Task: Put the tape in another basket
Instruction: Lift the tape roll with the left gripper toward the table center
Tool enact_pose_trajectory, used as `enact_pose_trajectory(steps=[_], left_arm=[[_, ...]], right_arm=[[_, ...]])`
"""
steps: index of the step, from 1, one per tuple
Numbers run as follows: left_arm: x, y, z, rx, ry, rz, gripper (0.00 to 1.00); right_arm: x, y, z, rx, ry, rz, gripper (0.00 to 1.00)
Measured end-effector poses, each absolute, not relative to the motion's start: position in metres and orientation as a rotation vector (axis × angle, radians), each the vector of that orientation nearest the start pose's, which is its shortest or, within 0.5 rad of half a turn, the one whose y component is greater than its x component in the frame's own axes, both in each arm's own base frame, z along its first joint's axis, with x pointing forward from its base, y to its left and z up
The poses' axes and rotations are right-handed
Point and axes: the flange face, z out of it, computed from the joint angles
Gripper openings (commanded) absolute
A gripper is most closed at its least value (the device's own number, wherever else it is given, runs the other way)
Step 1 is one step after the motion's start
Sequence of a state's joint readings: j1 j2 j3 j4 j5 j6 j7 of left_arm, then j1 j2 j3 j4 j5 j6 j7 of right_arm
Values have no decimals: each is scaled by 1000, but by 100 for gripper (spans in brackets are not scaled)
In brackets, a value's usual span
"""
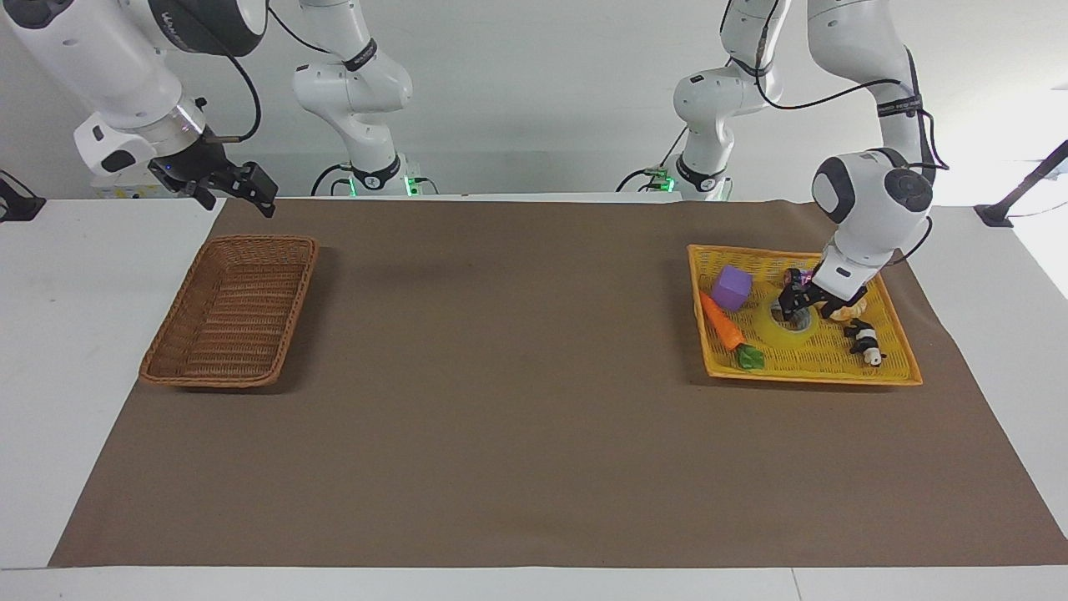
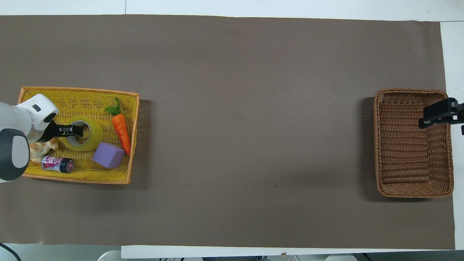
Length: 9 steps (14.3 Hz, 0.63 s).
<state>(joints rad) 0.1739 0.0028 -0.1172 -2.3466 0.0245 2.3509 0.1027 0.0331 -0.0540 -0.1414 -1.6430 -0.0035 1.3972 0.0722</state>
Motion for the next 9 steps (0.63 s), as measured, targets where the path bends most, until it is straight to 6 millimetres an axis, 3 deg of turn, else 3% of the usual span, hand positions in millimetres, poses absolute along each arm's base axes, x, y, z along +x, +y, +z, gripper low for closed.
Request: enact_pose_trajectory(steps=[4,6,9], left_arm=[[497,29,312,-3128,98,35,81],[496,28,309,-3128,101,34,71],[496,27,308,-3128,106,29,67]], right_arm=[[514,-58,606,-3107,280,301,99],[514,-58,606,-3107,280,301,99],[514,-58,606,-3107,280,301,99]])
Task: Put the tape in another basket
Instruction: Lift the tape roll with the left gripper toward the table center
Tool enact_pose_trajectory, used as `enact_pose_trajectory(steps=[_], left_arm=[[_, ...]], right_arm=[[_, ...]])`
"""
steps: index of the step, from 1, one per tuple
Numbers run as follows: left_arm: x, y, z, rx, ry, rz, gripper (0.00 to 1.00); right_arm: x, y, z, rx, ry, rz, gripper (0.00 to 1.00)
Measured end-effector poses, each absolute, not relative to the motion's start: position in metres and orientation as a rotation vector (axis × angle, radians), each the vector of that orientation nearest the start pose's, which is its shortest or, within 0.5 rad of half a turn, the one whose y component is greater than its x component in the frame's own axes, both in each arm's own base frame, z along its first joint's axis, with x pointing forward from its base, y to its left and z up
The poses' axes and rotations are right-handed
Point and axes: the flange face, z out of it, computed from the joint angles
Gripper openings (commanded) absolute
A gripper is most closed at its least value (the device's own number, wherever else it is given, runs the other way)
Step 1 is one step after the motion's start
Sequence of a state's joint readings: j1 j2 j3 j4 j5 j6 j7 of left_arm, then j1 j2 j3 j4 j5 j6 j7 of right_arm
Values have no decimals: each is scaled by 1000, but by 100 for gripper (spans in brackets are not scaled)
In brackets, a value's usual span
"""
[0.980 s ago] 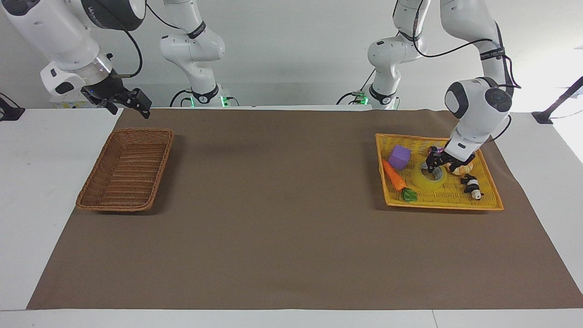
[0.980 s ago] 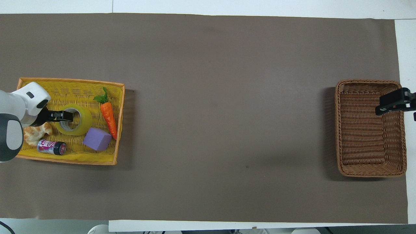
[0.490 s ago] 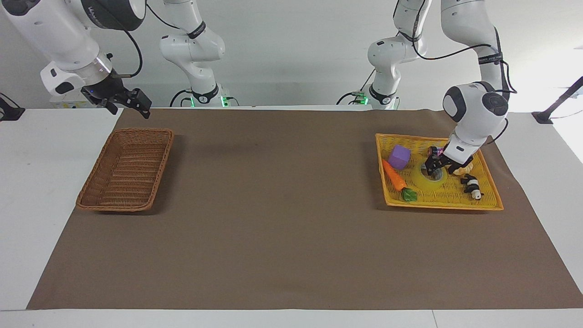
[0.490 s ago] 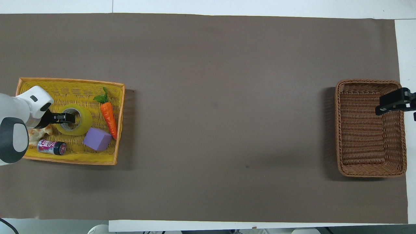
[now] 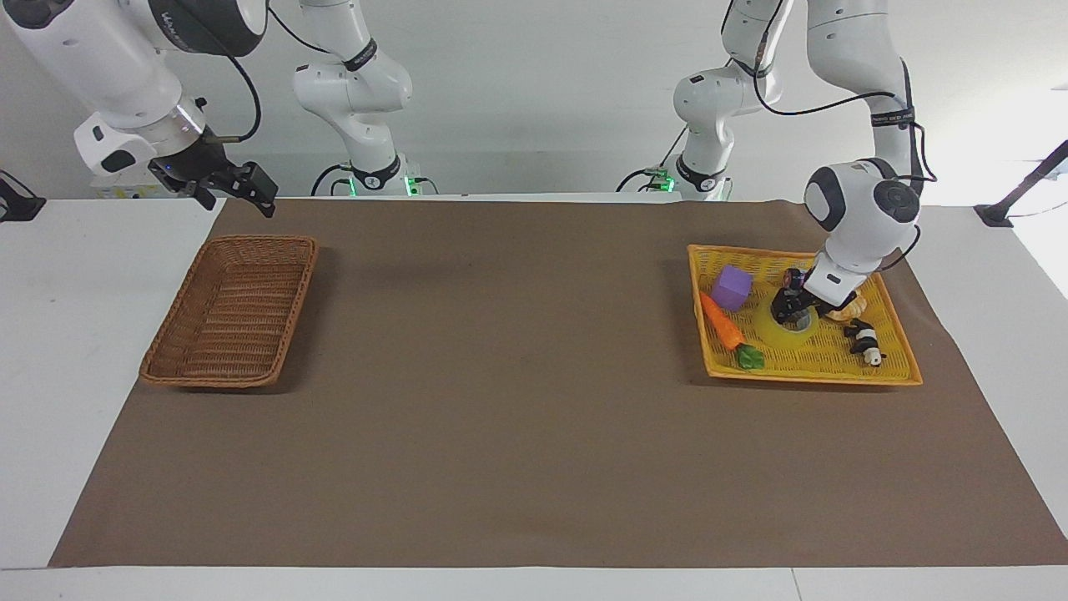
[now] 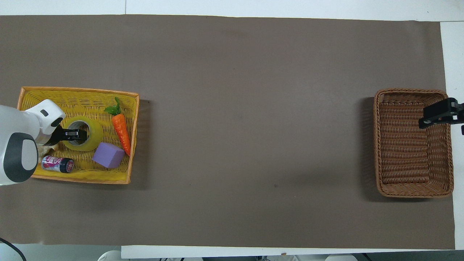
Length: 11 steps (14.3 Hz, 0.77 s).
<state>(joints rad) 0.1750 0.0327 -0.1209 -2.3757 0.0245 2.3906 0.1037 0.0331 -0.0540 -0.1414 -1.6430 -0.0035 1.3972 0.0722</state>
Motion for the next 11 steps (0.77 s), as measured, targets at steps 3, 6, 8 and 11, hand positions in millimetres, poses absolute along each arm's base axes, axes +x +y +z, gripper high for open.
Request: enact_pose_trajectory(steps=[3,6,8,11], left_arm=[[497,27,304,-3129,107,27,4],[497,27,305,-3130,106,22,0],[499,24,307,-3132,110,22,0],[515,26,336,-3133,106,100,0]], right_arm=[[514,-58,606,-3107,280,301,99],[514,-58,606,-3107,280,301,99],[514,-58,606,-3107,280,301,99],[514,-58,606,-3107,280,301,99]])
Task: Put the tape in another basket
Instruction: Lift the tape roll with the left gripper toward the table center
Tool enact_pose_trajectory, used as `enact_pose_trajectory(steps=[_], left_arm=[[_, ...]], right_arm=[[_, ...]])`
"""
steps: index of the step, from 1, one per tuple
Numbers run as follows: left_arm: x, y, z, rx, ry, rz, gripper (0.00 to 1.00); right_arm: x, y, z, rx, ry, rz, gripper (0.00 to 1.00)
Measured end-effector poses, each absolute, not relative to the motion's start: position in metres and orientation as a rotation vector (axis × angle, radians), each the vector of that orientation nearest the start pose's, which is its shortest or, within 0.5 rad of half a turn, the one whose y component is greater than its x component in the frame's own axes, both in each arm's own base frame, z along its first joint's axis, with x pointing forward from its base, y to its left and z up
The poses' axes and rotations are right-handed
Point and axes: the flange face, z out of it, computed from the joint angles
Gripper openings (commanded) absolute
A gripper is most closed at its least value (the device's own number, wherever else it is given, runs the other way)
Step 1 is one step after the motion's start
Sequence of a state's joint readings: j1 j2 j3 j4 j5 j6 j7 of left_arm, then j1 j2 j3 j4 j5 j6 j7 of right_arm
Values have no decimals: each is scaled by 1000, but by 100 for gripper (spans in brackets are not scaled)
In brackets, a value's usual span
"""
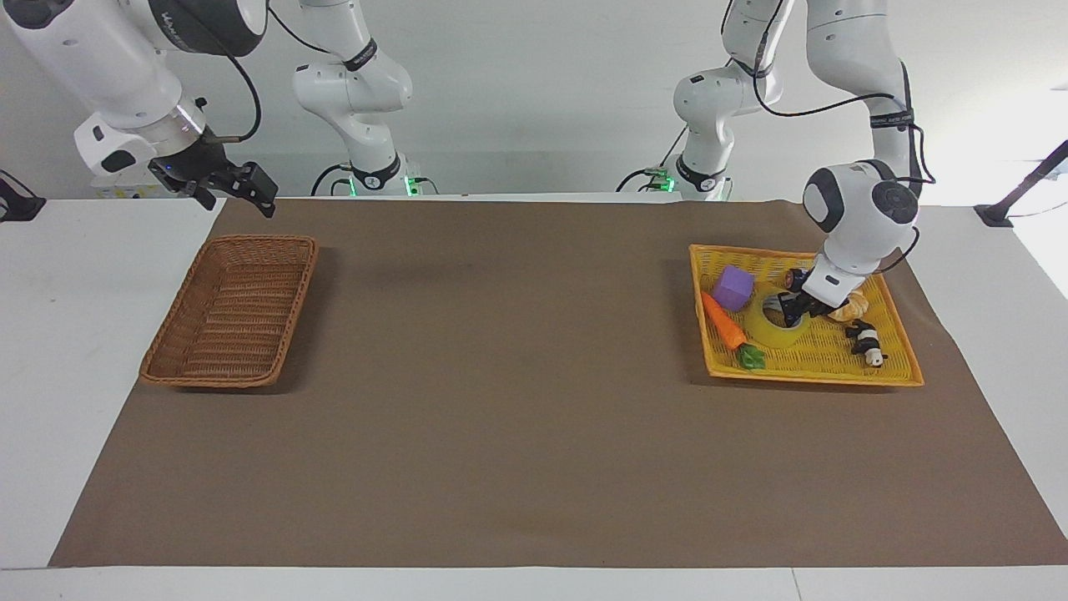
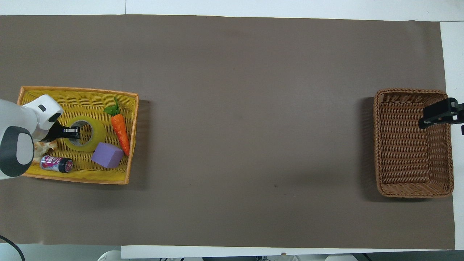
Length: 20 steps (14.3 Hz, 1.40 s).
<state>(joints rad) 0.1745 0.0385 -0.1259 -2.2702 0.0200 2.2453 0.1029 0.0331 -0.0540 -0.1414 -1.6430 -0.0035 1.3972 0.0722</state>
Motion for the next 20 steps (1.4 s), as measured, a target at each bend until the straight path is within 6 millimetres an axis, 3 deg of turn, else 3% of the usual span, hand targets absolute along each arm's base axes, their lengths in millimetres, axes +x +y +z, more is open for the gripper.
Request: enact_pose_trajectory(steps=[2,3,5,6,10,12,15,20], left_arm=[[541,17,393,-3149,107,129,0],[552,-1,424,-3178,100,124,0],[561,-61,471,-3234,27,99,0],[559,-105,484,-3267,-31,96,0],[507,-278,490,-3368,-162,199,0],[486,-330,493,-3395,-227,153,0],[472,-360,505,-3450,-260,166,0],[477,-359,514,-3465,-287,153,0]], right_arm=[[514,-58,606,-3107,280,301,99],[514,-58,606,-3107,280,301,99],[514,-58,606,-3107,280,301,99],[514,-58,606,-3107,280,301,99],[514,-58,606,-3107,280,301,99],[514,-58,606,-3107,280,301,99],[514,-58,606,-3107,280,301,99],[508,-75,614,-3087,225,273,99]])
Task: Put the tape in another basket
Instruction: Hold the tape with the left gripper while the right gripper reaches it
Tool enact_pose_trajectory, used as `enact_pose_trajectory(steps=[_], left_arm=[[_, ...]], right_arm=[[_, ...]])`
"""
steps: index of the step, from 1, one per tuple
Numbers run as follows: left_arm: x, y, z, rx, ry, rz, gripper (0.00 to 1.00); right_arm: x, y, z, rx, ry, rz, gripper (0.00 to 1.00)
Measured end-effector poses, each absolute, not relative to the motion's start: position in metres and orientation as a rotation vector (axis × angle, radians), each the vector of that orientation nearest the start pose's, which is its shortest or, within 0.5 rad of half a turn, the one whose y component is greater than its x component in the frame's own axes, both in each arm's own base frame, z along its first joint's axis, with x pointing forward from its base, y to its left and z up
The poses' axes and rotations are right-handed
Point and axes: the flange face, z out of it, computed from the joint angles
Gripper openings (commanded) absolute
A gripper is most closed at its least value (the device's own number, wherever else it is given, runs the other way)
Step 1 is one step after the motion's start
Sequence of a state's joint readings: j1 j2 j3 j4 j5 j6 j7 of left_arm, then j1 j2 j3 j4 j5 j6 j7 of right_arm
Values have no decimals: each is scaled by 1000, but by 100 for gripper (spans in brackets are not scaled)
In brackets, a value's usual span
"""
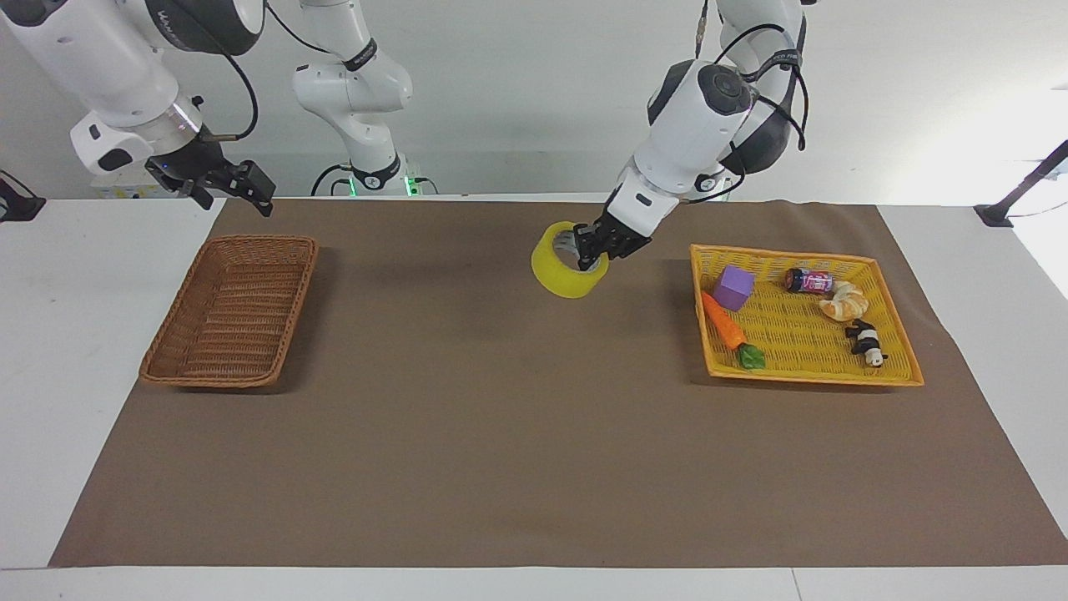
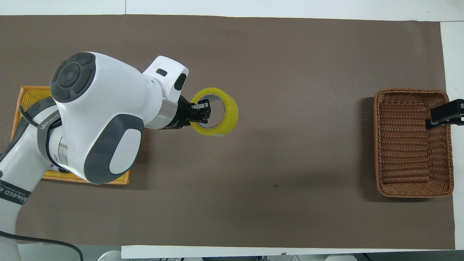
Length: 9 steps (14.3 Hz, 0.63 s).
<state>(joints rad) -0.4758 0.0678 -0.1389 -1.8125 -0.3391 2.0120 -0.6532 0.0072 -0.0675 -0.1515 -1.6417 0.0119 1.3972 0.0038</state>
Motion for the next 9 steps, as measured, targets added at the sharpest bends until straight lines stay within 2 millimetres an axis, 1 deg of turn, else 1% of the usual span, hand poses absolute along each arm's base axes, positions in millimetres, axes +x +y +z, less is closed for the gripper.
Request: enact_pose_trajectory(steps=[1,2,3,5,6,7,8,9], left_arm=[[477,-360,513,-3465,-284,156,0],[476,-361,513,-3466,-281,158,0],[475,-362,513,-3467,-283,161,2],[474,-364,513,-3468,-297,168,2],[474,-365,514,-3470,-309,162,1],[475,-365,515,-3477,-324,144,0],[476,-365,516,-3482,-335,131,0],[477,-365,516,-3483,-342,128,0]], right_arm=[[506,-74,617,-3068,190,257,99],[506,-67,620,-3029,121,238,99],[506,-53,623,-2970,44,215,99],[511,-23,628,-2820,-37,157,99],[515,-5,630,-2748,-66,127,99],[518,17,630,-2668,-97,105,99],[522,38,626,-2586,-110,90,99],[527,55,616,-2490,-100,82,99]])
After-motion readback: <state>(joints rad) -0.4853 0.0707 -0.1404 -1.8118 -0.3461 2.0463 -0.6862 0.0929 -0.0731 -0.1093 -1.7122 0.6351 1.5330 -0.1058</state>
